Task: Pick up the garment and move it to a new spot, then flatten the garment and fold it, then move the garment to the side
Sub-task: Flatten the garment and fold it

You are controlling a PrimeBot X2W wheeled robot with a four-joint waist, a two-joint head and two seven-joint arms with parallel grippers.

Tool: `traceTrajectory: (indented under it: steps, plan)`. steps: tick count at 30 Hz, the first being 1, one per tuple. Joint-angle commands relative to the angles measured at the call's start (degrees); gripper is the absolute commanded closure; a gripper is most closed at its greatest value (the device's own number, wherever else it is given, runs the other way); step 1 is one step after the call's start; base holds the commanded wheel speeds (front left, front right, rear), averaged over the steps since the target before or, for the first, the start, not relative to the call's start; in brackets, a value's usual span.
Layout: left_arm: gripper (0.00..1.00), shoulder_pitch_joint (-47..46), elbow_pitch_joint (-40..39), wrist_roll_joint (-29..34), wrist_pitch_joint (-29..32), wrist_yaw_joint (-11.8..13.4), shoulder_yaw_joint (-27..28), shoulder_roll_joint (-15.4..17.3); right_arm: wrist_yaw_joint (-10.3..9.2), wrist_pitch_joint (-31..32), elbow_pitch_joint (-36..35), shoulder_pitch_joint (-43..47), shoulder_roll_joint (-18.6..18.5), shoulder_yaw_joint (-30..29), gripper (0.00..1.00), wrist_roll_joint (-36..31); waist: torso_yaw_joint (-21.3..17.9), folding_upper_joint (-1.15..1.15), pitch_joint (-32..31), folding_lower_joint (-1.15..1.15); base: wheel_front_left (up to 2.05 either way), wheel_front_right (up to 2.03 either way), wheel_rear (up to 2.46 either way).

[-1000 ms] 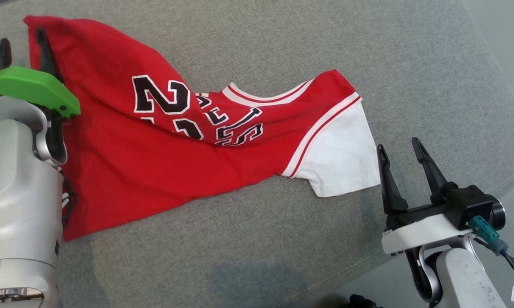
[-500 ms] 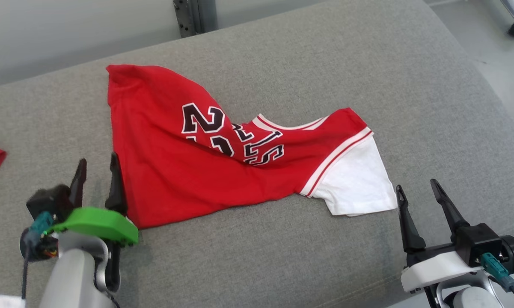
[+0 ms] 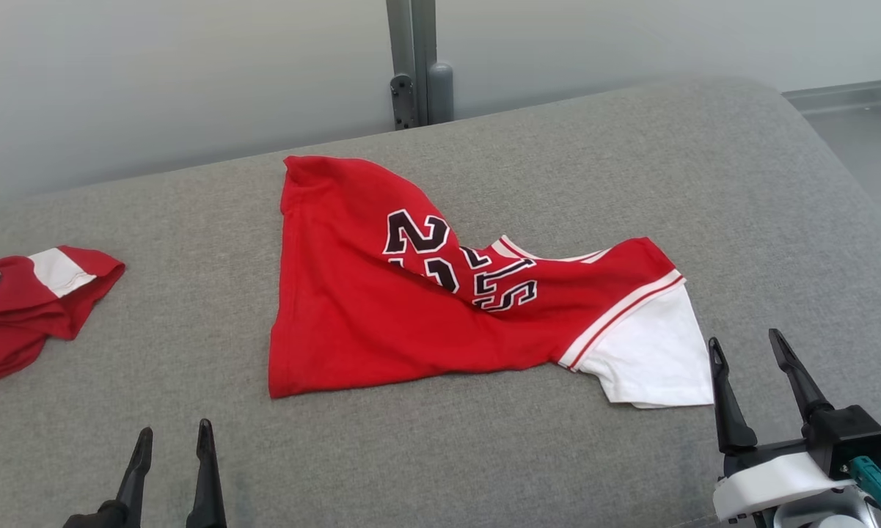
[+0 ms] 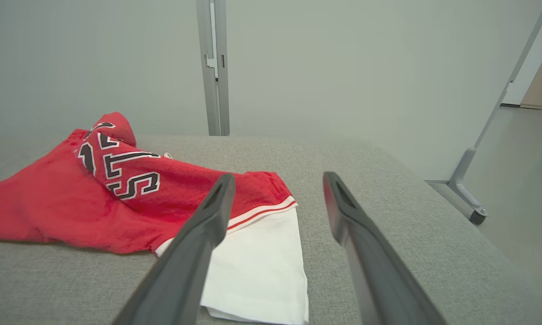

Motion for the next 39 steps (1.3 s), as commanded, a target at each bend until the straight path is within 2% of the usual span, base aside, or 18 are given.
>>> traceTrajectory:
  steps: [1, 10, 14, 20, 27, 33, 34, 35, 36, 37, 39]
  plan:
    - [0.0, 0.7, -0.3, 0.2, 0.0, -0.5, 0.3, -0.2, -0.06, -0.2, -0.1, 0.9, -0.1, -0.3, 0.0, 0.0, 1.3, 0.0, -1.1, 0.0, 0.0, 0.0, 0.0]
    - [0.0, -0.8, -1.1, 1.8, 0.0, -1.5, 0.3, -0.7, -0.06, -0.2, 0.3, 0.1, 0.1, 0.5, 0.0, 0.0, 0.9, 0.0, -1.0, 0.0, 0.0, 0.0, 0.0]
    - [0.0, -3.0, 0.4, 1.6, 0.0, -1.6, -3.4, -0.4, -0.06, -0.2, 0.1, -0.3, 0.0, 0.7, 0.0, 0.1, 0.4, 0.0, 0.0, 0.0, 0.0, 0.0, 0.0]
    - [0.0, -11.1, 9.8, -1.0, 0.0, -1.5, -12.5, 3.4, -0.06, -0.2, -0.3, -2.7, -0.1, 1.5, 0.0, 0.2, -0.6, 0.0, 4.1, 0.0, 0.0, 0.0, 0.0]
    - [0.0, -18.8, 22.6, -1.5, 0.0, -1.4, -11.2, 4.8, -0.06, -0.2, -0.2, -4.1, 0.1, 1.5, 0.0, 0.3, -3.0, 0.0, 7.2, 0.0, 0.0, 0.0, 0.0]
    - [0.0, -21.7, 27.2, -2.3, 0.0, -1.5, -10.3, 4.8, -0.06, -0.2, -0.3, -4.5, 0.5, 1.1, 0.0, 0.4, -4.0, 0.0, 8.4, 0.0, 0.0, 0.0, 0.0]
    - [0.43, -22.0, 27.7, -2.8, 0.0, -1.5, -11.0, 5.0, -0.06, -0.2, -0.3, -4.6, 0.6, 1.1, 0.0, 0.5, -4.1, 0.0, 8.5, 0.0, 0.0, 0.0, 0.0]
    - [0.61, -22.5, 27.9, -3.3, 0.0, -1.5, -11.7, 5.0, -0.06, -0.2, -0.2, -4.8, 0.6, 1.1, 0.0, 0.5, -4.1, 0.0, 8.6, 0.0, 0.0, 0.0, 0.0]
    - [0.73, -22.9, 28.0, -4.0, 0.0, -1.5, -12.3, 5.0, -0.06, -0.2, -0.2, -4.9, 0.7, 1.0, 0.0, 0.5, -4.1, 0.0, 8.6, 0.0, 0.0, 0.0, 0.0]
    - [1.0, -23.1, 28.3, -4.7, 0.0, -1.5, -13.2, 5.1, -0.06, -0.2, -0.1, -4.9, 0.8, 0.9, 0.0, 0.5, -4.1, 0.0, 8.6, 0.0, 0.0, 0.0, 0.0]
    - [1.0, -23.3, 28.0, -5.8, 0.0, -1.5, -14.6, 5.4, -0.06, -0.2, 0.0, -4.8, 0.9, 0.7, 0.0, 0.5, -3.8, 0.0, 8.4, 0.0, 0.0, 0.0, 0.0]
